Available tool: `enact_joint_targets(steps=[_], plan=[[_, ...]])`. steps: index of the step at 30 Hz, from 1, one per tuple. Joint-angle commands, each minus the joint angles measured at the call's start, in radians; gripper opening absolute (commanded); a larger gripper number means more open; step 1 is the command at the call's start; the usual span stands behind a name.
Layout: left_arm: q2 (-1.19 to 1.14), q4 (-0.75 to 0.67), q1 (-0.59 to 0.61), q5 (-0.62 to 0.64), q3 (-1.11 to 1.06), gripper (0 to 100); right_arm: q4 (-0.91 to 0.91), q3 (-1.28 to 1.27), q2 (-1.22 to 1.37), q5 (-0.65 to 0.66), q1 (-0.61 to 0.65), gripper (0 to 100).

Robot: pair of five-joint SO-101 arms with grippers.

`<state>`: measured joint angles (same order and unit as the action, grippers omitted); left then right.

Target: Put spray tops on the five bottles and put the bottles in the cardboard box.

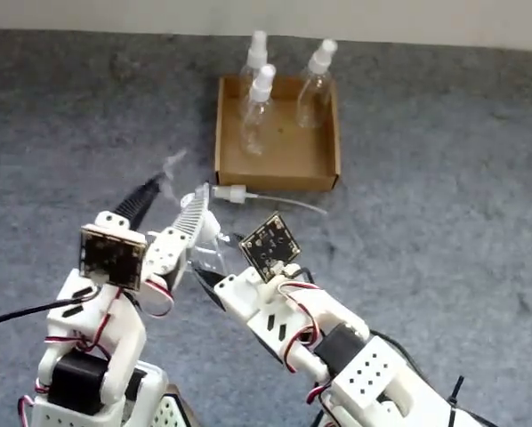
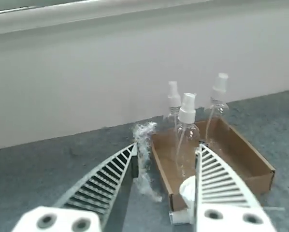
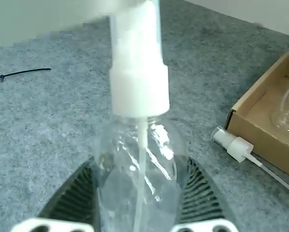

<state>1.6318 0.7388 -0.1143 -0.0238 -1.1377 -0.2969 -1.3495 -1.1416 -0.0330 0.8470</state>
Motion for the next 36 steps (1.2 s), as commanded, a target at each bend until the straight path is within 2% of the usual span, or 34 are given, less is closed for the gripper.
enact_joint_targets(steps=[1,11,17,21,29,32,36], plan=[[-0.008,0.003,0.084,0.029,0.067,14,0.022,0.016,-0.021,-0.002,-0.012,0.4],[-0.260,-0.069,0.102,0.023,0.062,14,0.022,0.015,-0.021,-0.002,-0.012,0.4],[-0.220,-0.069,0.058,0.023,0.054,14,0.022,0.015,-0.021,-0.002,-0.013,0.4],[-0.173,-0.068,0.018,-0.028,0.021,14,0.022,0.015,-0.021,-0.002,-0.015,0.4],[-0.062,-0.014,0.113,0.011,-0.019,14,0.022,0.015,-0.021,-0.002,-0.036,0.4],[-0.035,0.003,0.114,0.011,-0.038,14,0.022,0.021,-0.021,-0.002,-0.093,0.4],[-0.035,-0.003,0.111,0.011,-0.070,14,0.021,0.079,-0.015,-0.002,-0.245,0.4]])
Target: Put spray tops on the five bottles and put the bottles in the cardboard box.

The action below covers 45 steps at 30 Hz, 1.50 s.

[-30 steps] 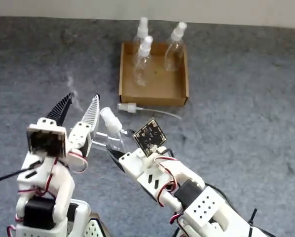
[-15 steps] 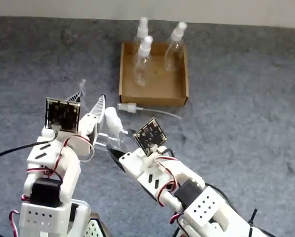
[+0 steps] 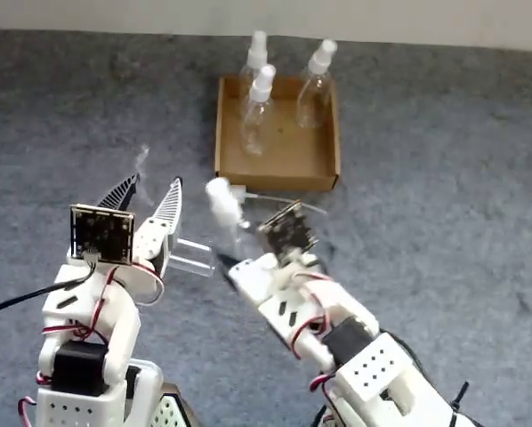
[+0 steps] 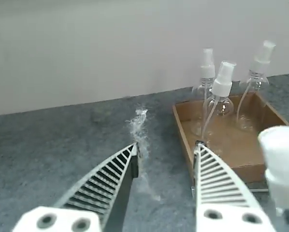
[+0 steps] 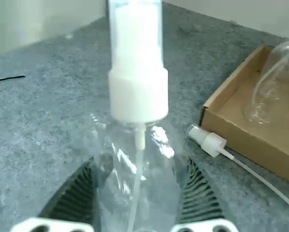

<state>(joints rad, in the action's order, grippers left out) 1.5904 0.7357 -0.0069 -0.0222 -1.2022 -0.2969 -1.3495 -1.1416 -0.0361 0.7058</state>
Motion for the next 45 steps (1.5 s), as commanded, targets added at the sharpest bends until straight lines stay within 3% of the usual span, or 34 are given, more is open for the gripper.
enact_joint_targets(steps=[1,5,14,20,23,28,34,45], plan=[[0.007,0.000,0.002,0.009,-0.015,14,0.021,0.113,-0.012,0.000,-0.136,0.4],[0.007,0.000,-0.030,0.011,-0.035,14,0.021,0.254,-0.010,-0.005,-0.202,0.3],[0.007,0.034,-0.202,-0.043,-0.036,15,-0.124,0.590,0.265,-0.006,-0.139,0.3],[0.015,0.095,-0.288,-0.043,-0.019,25,-0.124,0.704,0.443,-0.025,-0.096,0.3],[0.015,0.160,-0.318,-0.046,0.021,26,-0.125,0.756,0.501,-0.049,-0.097,0.3],[0.007,0.147,-0.277,-0.048,-0.005,26,-0.131,0.773,0.507,-0.049,-0.087,0.3],[0.005,-0.046,-0.202,-0.048,-0.108,22,-0.363,0.779,0.409,-0.049,-0.047,0.3],[0.005,-0.054,-0.199,-0.048,-0.113,22,-0.453,0.773,0.243,-0.043,-0.048,0.3]])
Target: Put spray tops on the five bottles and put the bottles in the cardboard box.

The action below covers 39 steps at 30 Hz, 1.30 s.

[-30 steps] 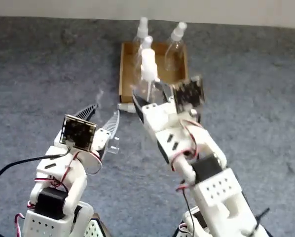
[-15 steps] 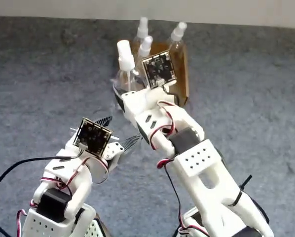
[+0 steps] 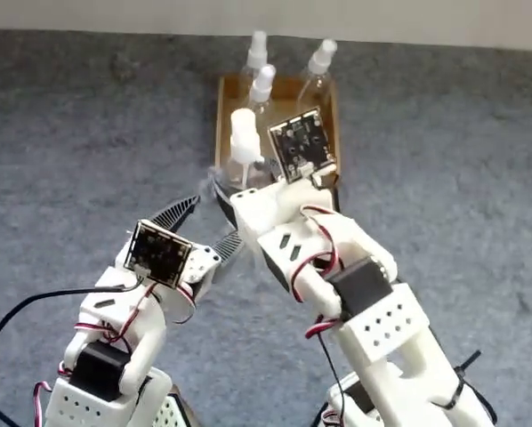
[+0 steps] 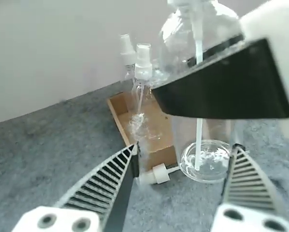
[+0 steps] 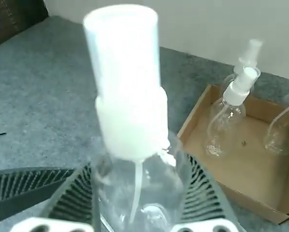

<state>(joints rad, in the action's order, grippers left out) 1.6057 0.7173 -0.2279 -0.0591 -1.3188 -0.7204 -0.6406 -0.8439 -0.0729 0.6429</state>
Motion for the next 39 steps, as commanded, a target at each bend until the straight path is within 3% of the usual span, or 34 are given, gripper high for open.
enact_joint_targets(steps=[1,6,15,23,32,39], plan=[[-0.010,-0.035,0.022,-0.011,0.004,22,-0.038,0.065,-0.054,-0.006,0.015,0.3],[0.001,-0.034,0.016,-0.011,0.002,21,-0.035,0.067,-0.051,-0.003,-0.019,0.3],[-0.004,-0.035,0.022,-0.009,-0.004,21,0.183,0.091,0.079,0.038,-0.289,0.3],[-0.008,-0.035,0.030,-0.011,-0.005,21,0.312,0.243,0.415,0.066,-0.341,0.3],[-0.010,-0.029,0.136,-0.011,-0.013,21,0.374,0.493,0.762,0.074,-0.372,0.3],[0.001,-0.018,0.280,-0.055,-0.179,21,0.372,0.622,0.898,0.074,-0.367,0.3]])
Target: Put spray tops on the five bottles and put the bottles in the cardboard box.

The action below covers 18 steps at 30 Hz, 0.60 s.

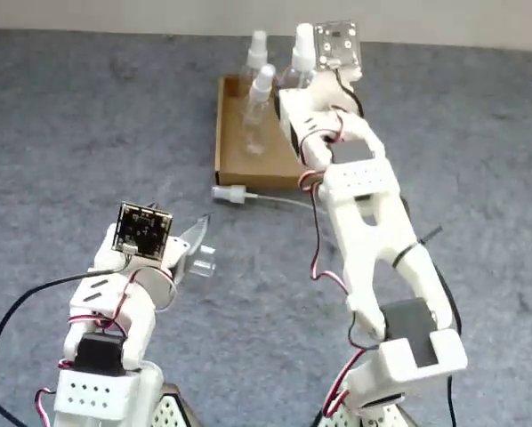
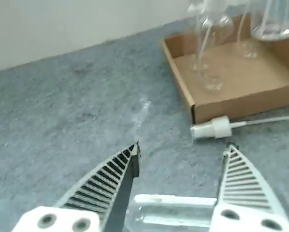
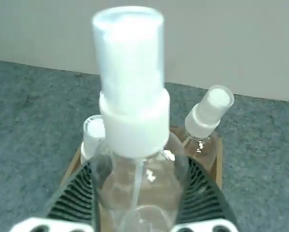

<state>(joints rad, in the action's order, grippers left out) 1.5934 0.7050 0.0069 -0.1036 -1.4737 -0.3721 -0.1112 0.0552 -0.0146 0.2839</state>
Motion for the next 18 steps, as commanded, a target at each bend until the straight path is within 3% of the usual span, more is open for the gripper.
enact_joint_targets(steps=[1,7,10,14,18], plan=[[0.013,-0.006,0.051,-0.011,-0.024,21,0.024,0.093,0.012,0.017,-0.010,0.3],[0.013,-0.006,0.048,-0.015,-0.033,21,0.064,0.084,0.070,0.189,-0.013,0.3],[0.013,-0.006,0.051,-0.015,-0.033,21,0.214,0.015,0.104,0.186,-0.024,0.3],[0.013,-0.005,0.053,-0.015,-0.033,21,0.426,-0.125,0.108,0.077,-0.038,0.3],[0.013,-0.005,0.050,-0.015,-0.033,21,0.527,-0.209,0.111,0.044,-0.054,0.3]])
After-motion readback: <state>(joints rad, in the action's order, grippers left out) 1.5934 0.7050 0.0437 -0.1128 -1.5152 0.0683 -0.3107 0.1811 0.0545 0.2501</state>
